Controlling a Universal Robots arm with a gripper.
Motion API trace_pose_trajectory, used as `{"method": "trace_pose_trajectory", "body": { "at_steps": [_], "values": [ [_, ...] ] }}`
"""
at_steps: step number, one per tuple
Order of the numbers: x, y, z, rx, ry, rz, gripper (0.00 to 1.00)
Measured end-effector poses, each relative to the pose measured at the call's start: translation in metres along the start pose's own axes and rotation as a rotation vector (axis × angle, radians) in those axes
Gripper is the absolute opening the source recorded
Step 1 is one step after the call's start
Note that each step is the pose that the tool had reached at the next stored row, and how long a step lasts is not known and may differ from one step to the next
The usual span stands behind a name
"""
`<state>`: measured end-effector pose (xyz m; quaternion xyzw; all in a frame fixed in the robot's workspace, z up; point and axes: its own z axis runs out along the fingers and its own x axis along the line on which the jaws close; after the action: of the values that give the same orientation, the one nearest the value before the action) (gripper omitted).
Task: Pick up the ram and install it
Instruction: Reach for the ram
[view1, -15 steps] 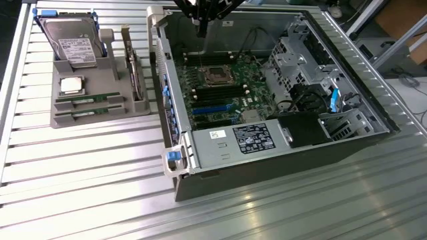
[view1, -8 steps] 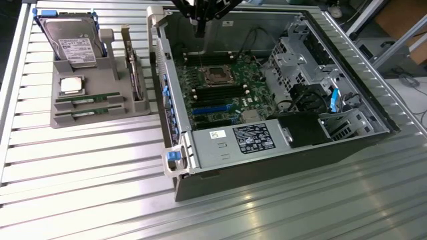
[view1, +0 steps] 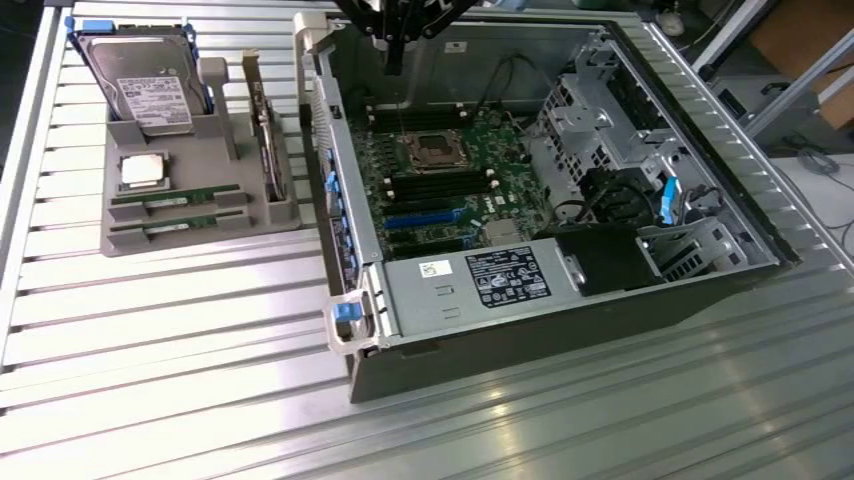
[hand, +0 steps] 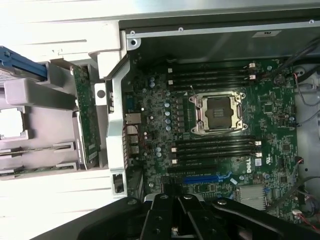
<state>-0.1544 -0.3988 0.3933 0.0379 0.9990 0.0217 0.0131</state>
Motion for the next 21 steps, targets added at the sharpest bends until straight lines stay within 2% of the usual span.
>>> {"method": "trace_pose_trajectory", "body": {
  "at_steps": [13,21],
  "values": [
    [0.014,-0.0011,-0.0004,0.0001,0.0000,0.000,0.11],
    [0.019,-0.0015,-0.0005,0.0000,0.0000,0.000,0.11]
  ]
}}
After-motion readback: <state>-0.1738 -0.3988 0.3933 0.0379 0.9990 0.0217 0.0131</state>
